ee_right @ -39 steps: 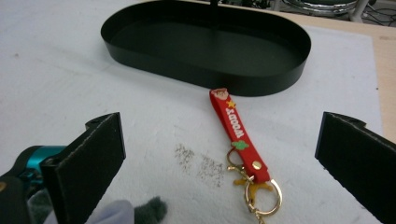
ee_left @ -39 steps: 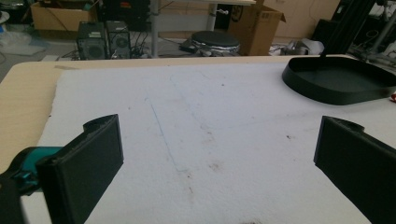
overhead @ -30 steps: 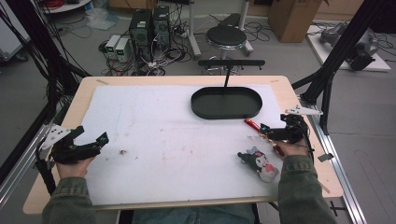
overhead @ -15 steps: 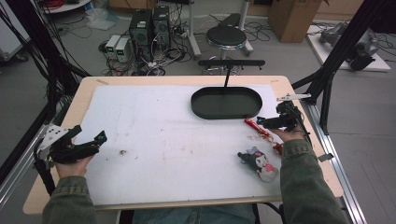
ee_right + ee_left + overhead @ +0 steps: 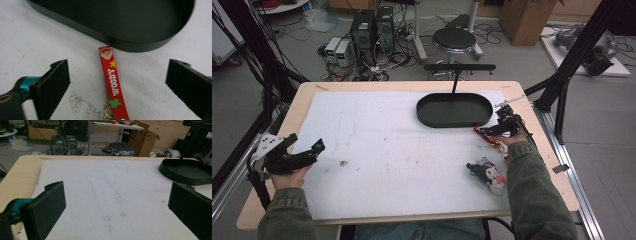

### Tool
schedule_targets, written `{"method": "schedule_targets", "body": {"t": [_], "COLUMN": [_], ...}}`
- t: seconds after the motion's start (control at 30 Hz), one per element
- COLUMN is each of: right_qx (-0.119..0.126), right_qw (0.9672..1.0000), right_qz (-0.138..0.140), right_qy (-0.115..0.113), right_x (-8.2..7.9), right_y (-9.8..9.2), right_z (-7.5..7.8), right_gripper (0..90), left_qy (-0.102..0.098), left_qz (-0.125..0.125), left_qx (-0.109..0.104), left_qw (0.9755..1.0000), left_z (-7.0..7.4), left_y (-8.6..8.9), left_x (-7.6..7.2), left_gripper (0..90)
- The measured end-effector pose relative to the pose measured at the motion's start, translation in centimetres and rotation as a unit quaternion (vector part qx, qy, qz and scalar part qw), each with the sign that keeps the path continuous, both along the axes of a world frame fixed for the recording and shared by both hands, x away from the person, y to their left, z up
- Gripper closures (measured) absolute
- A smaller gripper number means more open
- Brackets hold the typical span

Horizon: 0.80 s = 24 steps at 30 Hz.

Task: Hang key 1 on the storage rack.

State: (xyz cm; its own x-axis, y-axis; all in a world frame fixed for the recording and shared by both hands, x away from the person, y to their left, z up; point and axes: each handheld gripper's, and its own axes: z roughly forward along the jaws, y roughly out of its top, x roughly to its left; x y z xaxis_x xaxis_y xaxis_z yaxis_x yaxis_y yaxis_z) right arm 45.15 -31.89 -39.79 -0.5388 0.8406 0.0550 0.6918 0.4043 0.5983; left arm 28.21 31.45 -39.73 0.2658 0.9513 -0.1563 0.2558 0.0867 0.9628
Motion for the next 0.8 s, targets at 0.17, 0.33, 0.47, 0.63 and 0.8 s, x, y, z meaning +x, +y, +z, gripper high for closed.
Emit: {"method": "schedule_targets", "body": {"t": [0.17,0.33,0.47,0.63,0.8], "right_qx": [-0.022,-0.036,-0.028,-0.049,-0.078], "right_qw": [0.9992,0.9980,0.9968,0.9946,0.9940], "right_qz": [0.018,0.023,0.018,0.031,0.010], "right_qy": [0.028,0.046,0.072,0.086,0.076], "right_x": [0.5,1.0,1.3,1.3,1.1], "right_y": [0.4,0.7,0.9,1.5,1.9], "right_z": [-0.4,-1.1,-1.6,-2.1,-2.0], "right_gripper": [22.5,27.5,37.0,54.7,73.8], "left_qy": [0.000,-0.004,-0.005,-0.006,-0.003], "left_qz": [-0.001,-0.001,-0.003,-0.008,-0.008], "left_qx": [-0.001,-0.003,-0.006,-0.009,-0.009], "left_qw": [1.0000,1.0000,1.0000,0.9999,0.9999], "left_z": [-0.1,-0.1,-0.1,-0.2,-0.2], "left_y": [0.1,0.1,0.1,0.1,0.1], "left_x": [0.1,0.1,0.1,0.0,0.0], "left_gripper": [1.8,1.8,1.8,1.8,1.7]}}
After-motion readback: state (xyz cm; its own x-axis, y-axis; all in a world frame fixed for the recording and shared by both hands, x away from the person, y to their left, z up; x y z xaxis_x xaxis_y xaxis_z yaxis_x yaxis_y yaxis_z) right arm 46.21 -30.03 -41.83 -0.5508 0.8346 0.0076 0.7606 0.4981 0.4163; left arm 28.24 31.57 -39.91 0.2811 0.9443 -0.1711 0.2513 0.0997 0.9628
